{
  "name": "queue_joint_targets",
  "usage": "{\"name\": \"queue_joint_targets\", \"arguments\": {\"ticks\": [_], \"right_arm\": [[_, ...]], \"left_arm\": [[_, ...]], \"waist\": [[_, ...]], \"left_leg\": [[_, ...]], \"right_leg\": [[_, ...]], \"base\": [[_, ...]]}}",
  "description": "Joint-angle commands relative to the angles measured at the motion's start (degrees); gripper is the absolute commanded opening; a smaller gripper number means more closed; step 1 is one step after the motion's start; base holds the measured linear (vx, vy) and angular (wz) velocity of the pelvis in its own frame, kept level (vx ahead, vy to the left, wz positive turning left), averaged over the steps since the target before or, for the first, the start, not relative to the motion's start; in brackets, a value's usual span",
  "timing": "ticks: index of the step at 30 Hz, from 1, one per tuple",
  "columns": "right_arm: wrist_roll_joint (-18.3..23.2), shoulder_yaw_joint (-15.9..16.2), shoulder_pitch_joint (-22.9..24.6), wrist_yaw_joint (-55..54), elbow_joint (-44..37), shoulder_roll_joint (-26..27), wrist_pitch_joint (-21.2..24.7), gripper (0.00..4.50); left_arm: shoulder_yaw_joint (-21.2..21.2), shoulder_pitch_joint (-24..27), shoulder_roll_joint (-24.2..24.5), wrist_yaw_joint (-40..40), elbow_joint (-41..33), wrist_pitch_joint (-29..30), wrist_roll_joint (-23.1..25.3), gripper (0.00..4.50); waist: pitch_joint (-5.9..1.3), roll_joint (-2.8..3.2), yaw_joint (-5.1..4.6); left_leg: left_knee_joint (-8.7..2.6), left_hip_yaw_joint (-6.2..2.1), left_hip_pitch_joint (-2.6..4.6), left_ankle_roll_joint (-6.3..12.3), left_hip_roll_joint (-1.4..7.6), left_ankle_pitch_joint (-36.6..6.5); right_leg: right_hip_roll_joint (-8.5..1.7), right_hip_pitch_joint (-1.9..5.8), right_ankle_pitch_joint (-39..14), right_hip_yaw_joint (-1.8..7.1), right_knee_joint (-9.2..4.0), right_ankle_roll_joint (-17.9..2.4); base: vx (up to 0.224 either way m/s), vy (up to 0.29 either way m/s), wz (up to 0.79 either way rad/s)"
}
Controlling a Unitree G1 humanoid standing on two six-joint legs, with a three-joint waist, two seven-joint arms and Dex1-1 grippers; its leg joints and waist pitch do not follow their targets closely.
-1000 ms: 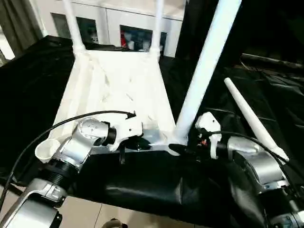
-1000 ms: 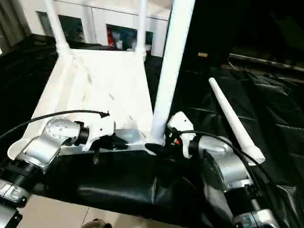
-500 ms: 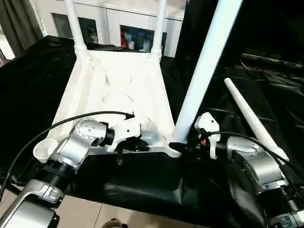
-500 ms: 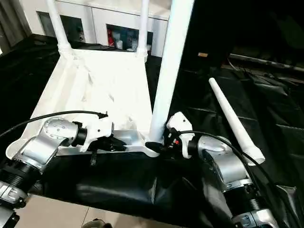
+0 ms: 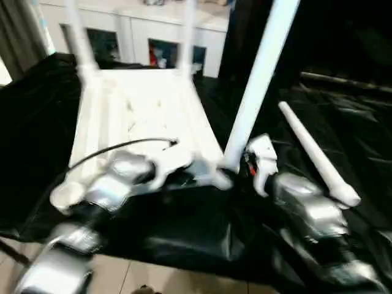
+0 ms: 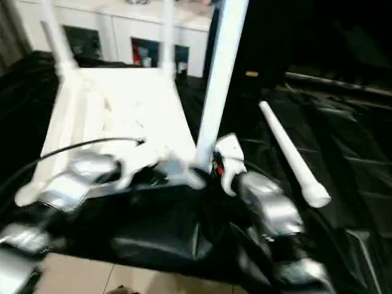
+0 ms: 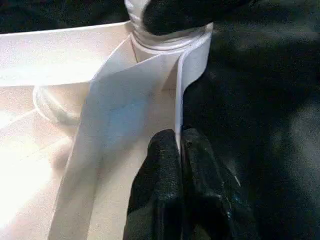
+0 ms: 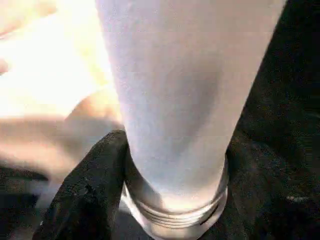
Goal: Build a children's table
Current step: Rotate leg to tighten
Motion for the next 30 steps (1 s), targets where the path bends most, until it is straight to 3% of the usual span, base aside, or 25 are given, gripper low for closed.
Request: {"name": "queue_joint_targets", "arguments": {"ticks": [1, 5, 6, 10, 13, 17, 21, 24, 26, 30], "right_arm": [[1.1, 0.8, -0.1, -3.8, 4.7, 3.4, 0.7, 2.66], [-0.6, 1.2, -1.7, -6.5, 6.7, 5.3, -1.6, 2.66], [-0.5, 1.0, -1.6, -6.2, 6.3, 5.4, -1.8, 3.21], [-0.2, -0.4, -2.2, -5.0, 6.4, 5.8, -3.0, 3.44], [-1.5, 0.6, -2.7, -5.3, 6.9, 5.0, -5.4, 3.78], [-2.5, 1.6, -1.9, -3.7, 4.6, 3.8, -6.7, 3.78], [-2.2, 1.9, 2.2, 0.5, -4.5, 0.3, -5.5, 3.78], [-2.2, 1.7, 4.3, 1.4, -7.7, -1.9, -4.8, 3.82], [-2.0, 0.9, 5.9, 1.4, -9.3, -3.5, -4.2, 3.82], [-2.2, 1.0, 7.0, 1.7, -9.9, -4.0, -4.0, 3.82]], "left_arm": [[-0.2, -2.3, -3.6, 6.7, 1.5, 1.5, 1.3, 0.0], [-1.0, -3.8, -6.9, 9.6, 4.2, 1.3, 2.6, 0.0], [-0.9, -4.1, -6.9, 9.7, 4.8, 0.8, 2.6, 0.0], [-0.6, -5.6, -5.9, 10.1, 7.7, -1.5, 3.1, 0.0], [-0.1, -6.3, -5.8, 10.4, 9.1, -2.3, 3.2, 0.0], [0.1, -6.4, -5.6, 10.2, 9.6, -3.0, 3.2, 0.0], [1.0, -6.5, -5.7, 11.3, 10.7, -6.7, 2.3, 0.0], [4.3, -7.4, -6.4, 13.6, 11.5, -7.6, -0.1, 0.28], [9.0, -8.4, -6.6, 17.2, 10.6, -7.1, -3.3, 0.57], [12.4, -8.6, -4.5, 22.6, 7.7, -7.0, -3.7, 0.89]], "waist": [[-2.85, 0.95, -0.11], [-3.02, 1.04, 0.3], [-3.02, 1.07, 0.55], [-3.18, 0.99, 0.62], [-3.34, 0.91, 0.31], [-3.47, 0.95, 0.23], [-3.64, 0.82, 0.77], [-3.48, 0.74, 0.89], [-3.44, 0.96, 1.07], [-3.46, 1.06, 0.76]], "left_leg": [[-5.59, -4.32, 1.95, -6.44, 6.49, -23.7], [-5.51, -3.69, 1.89, -4.92, 6.33, -19.6], [-5.47, -3.64, 1.81, -4.27, 6.33, -18.6], [-5.6, -3.72, 1.27, -2.37, 6.43, -15.7], [-5.55, -3.72, 0.97, -2.03, 6.42, -14.6], [-5.31, -3.43, 0.83, -0.72, 6.41, -11.8], [-5.03, -3.23, 0.8, 1.79, 6.46, -8.9], [-4.98, -3.17, 0.85, 2.24, 6.47, -9.6], [-4.95, -3.14, 0.85, 1.59, 6.45, -10.2], [-4.98, -3.41, 0.67, 1.41, 6.5, -10.9]], "right_leg": [[-8.02, 0.22, -21.1, 4.19, -5.46, -9.9], [-7.68, 0.52, -14.6, 4.35, -5.28, -10.6], [-7.67, 0.65, -13.9, 4.35, -5.2, -10.6], [-7.53, 1.24, -11.8, 4.27, -4.8, -11.0], [-7.67, 1.48, -10.6, 4.16, -4.66, -11.6], [-7.44, 1.49, -6.0, 4.14, -4.23, -13.0], [-7.38, 1.77, -0.8, 4.06, -3.87, -13.4], [-7.55, 1.69, -2.9, 4.04, -4.13, -14.0], [-7.58, 1.72, -4.9, 4.09, -4.28, -14.0], [-7.52, 1.78, -5.2, 4.0, -4.18, -14.1]], "base": [[0.0, 0.0, 0.0], [0.0, 0.0, 0.0], [0.0, 0.0, 0.0], [0.0, 0.0, 0.0], [0.0, 0.0, 0.0], [0.0, 0.0, 0.0], [0.0, 0.0, 0.0], [0.0, 0.0, 0.0], [0.0, 0.0, 0.0], [0.0, 0.0, 0.0]]}}
